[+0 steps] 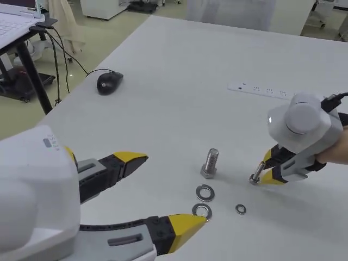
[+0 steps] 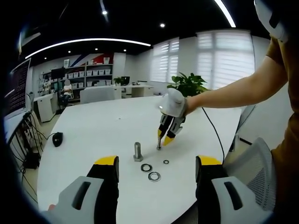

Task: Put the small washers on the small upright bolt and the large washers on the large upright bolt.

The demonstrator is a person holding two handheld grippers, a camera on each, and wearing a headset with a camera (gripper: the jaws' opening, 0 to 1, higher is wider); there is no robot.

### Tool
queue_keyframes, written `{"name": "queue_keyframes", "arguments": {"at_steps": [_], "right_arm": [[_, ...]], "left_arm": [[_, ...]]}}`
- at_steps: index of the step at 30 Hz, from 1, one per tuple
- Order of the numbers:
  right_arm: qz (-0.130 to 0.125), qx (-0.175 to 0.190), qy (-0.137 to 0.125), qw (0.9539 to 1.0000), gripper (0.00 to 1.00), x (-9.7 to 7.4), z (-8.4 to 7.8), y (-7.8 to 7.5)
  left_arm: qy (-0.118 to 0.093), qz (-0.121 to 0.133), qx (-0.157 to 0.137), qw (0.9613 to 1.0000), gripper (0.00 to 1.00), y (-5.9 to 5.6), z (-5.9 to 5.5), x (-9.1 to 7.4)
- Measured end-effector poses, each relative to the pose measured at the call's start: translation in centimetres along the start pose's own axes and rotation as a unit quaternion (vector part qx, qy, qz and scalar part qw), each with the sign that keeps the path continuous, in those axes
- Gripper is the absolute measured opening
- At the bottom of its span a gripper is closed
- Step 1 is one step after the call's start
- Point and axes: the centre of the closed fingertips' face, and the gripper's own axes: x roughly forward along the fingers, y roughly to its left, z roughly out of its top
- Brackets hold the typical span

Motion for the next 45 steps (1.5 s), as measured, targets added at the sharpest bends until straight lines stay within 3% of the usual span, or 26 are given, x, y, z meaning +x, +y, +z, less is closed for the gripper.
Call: {"name": "queue_keyframes", "arguments": {"at_steps": [6, 11, 20, 27, 31, 39, 45], "right_arm": [[-0.002, 0.012, -0.002, 0.9999, 0.17, -0.4, -0.3, 1.5], [-0.004, 0.036, -0.019, 0.9992, 0.17, -0.8, 0.0, 3.1], [0.009, 0.048, -0.028, 0.9984, 0.17, 0.2, 0.9, 5.4], [0.020, 0.071, -0.056, 0.9957, 0.17, 0.9, 3.0, 6.1], [0.026, 0.080, -0.059, 0.9947, 0.17, 1.6, 3.6, 6.3], [0.018, 0.080, -0.040, 0.9958, 0.17, 2.7, 3.7, 6.4], [0.026, 0.090, -0.032, 0.9951, 0.17, 3.0, 3.7, 6.8]], "left_arm": [[-0.005, -0.008, 0.008, 0.9999, 0.66, -0.3, 0.4, -0.1], [-0.003, -0.024, 0.021, 0.9995, 0.66, -0.9, 0.6, -0.1], [-0.006, -0.054, 0.037, 0.9979, 0.66, -1.8, 1.3, 0.3], [0.001, -0.077, 0.044, 0.9961, 0.66, -2.3, 1.1, 0.7], [-0.006, -0.089, 0.046, 0.9950, 0.66, -2.5, 1.4, 1.0], [-0.010, -0.099, 0.044, 0.9941, 0.66, -2.0, 1.4, 0.7], [-0.011, -0.105, 0.040, 0.9936, 0.66, -1.8, 1.1, 0.8]]}}
